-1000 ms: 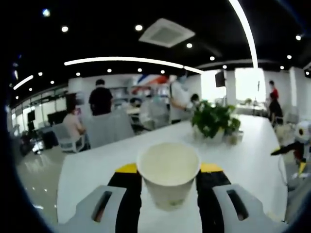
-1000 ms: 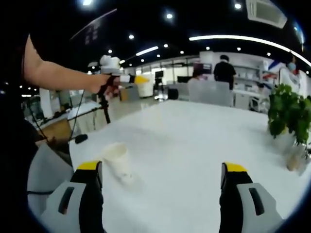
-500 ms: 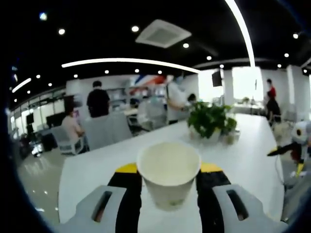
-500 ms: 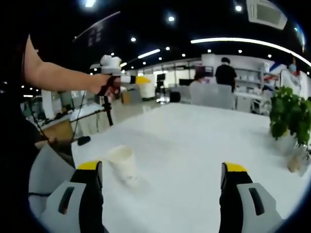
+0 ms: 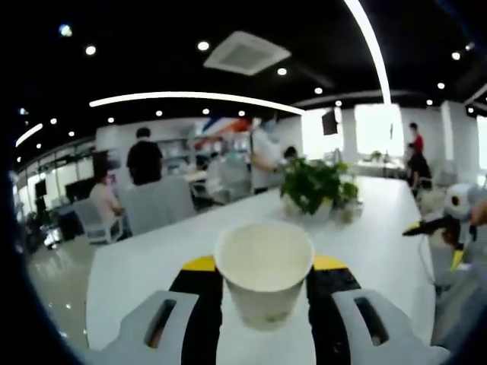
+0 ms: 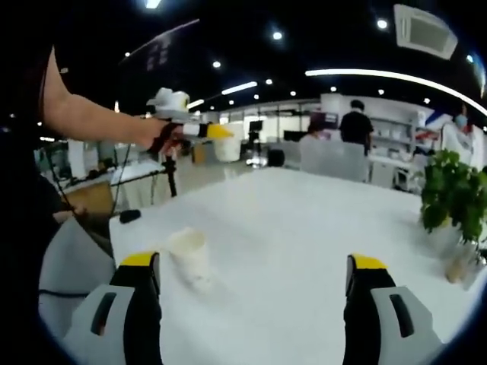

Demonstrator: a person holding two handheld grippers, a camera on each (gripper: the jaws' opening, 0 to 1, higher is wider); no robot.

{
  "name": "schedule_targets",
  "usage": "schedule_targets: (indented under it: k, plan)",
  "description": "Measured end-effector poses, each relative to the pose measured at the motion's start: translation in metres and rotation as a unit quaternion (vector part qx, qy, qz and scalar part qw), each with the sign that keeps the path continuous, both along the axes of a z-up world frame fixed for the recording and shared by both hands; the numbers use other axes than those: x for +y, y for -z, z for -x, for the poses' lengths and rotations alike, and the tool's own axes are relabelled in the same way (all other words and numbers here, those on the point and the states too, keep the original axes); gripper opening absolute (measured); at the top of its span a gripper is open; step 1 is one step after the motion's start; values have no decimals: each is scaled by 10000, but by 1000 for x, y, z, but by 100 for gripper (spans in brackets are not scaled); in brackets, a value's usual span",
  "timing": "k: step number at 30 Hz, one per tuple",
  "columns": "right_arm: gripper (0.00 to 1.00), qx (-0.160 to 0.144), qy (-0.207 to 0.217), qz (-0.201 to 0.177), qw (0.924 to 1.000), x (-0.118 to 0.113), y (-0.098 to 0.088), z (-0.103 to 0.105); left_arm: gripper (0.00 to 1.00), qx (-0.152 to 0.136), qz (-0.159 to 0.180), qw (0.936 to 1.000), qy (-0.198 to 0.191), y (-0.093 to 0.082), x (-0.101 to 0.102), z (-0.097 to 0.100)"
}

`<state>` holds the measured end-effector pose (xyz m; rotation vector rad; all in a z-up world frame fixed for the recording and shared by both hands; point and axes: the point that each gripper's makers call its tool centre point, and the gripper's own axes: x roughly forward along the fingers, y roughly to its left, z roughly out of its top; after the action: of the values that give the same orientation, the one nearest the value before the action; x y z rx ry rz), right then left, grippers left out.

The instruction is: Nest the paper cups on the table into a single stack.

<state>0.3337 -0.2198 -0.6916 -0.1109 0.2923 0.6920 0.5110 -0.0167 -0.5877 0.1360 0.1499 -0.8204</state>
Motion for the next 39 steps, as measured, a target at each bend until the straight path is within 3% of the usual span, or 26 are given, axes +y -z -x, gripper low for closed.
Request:
schedule_targets:
  k: [15, 25, 39]
  plan:
    - [100, 18, -17, 168, 9999, -8, 6, 10, 40, -39, -67, 9995, 307, 10, -22, 36]
    - [100, 93, -34, 156, 9998, -5, 12, 19, 40, -55, 48, 9990, 447, 3, -35, 55]
    - [100, 169, -4, 110, 9998, -6, 19, 25, 39, 2, 193, 9985, 504, 1, -38, 77]
